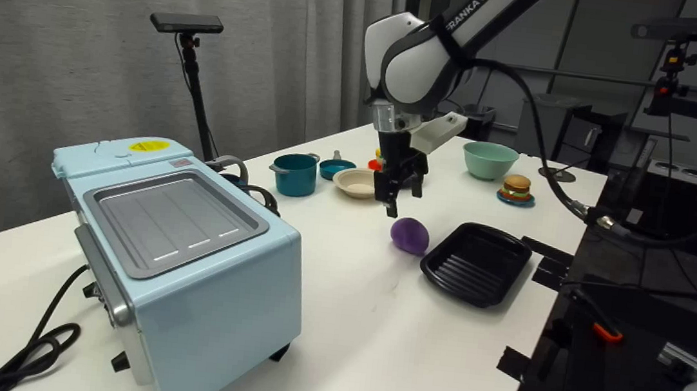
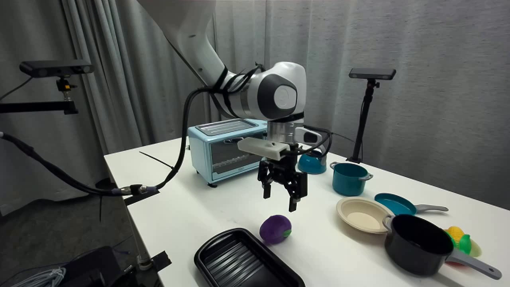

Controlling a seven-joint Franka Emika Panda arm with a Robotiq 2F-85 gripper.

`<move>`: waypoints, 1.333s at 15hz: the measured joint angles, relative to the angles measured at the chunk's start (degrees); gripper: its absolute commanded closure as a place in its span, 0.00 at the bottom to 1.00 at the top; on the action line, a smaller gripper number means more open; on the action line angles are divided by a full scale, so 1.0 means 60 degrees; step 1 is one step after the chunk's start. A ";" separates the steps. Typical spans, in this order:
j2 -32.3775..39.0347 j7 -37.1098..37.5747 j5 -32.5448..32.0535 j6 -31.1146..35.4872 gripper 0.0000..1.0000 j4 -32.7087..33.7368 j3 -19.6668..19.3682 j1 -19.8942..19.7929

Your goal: Put the purple object in the bowl

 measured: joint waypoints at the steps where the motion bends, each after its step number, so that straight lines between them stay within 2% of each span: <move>1: 0.0295 -0.0038 0.0000 -0.0002 0.00 0.0195 -0.0021 0.0000; 5: 0.1287 -0.0166 0.0000 -0.0021 0.00 0.0740 -0.0032 0.0003; 7: 0.1656 -0.0240 0.0000 -0.0041 0.26 0.0908 -0.0022 0.0012; 13: 0.2077 -0.0322 0.0019 -0.0116 0.73 0.1249 -0.0027 0.0030; 16: 0.1807 -0.0322 0.0072 -0.0357 0.88 0.1496 -0.0065 -0.0015; 19: 0.1194 -0.0322 0.0163 -0.0627 0.96 0.1707 -0.0116 -0.0137; 20: 0.0957 -0.0322 0.0220 -0.0676 0.94 0.1796 -0.0150 -0.0192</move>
